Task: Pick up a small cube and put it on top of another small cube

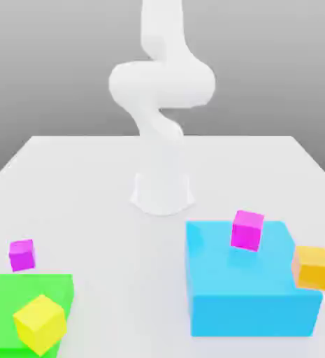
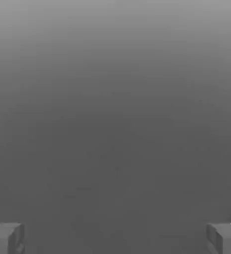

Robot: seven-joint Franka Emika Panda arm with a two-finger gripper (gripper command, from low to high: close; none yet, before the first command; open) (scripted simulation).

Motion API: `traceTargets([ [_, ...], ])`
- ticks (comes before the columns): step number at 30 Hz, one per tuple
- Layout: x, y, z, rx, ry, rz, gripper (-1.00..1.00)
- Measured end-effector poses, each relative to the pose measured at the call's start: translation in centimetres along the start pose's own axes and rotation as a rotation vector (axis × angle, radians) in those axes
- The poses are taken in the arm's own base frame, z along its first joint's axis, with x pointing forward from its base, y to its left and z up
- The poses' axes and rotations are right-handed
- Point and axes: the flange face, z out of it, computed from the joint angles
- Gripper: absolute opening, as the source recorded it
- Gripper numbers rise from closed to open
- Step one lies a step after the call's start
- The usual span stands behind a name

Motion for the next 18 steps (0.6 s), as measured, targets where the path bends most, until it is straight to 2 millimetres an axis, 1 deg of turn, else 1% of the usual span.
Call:
traceTargets([
  [2, 1.7, 2.9, 4.8, -0.067, -0.024, 0.097, 0.00],
  [4, 3.0, 6.3, 9.0, -0.131, -0.043, 0.192, 0.00],
  [7, 4.3, 12.1, 14.6, -0.227, -0.066, 0.335, 0.00],
  [9, 4.7, 16.4, 17.9, -0.292, -0.078, 0.433, 0.00],
  [12, 4.5, 23.3, 21.9, -0.390, -0.090, 0.580, 0.00],
  [14, 3.8, 28.1, 24.1, -0.457, -0.095, 0.679, 0.00],
  [17, 2.1, 35.4, 26.3, -0.559, -0.096, 0.830, 0.00],
  [18, 1.5, 38.5, 26.6, -0.596, -0.087, 0.897, 0.00],
])
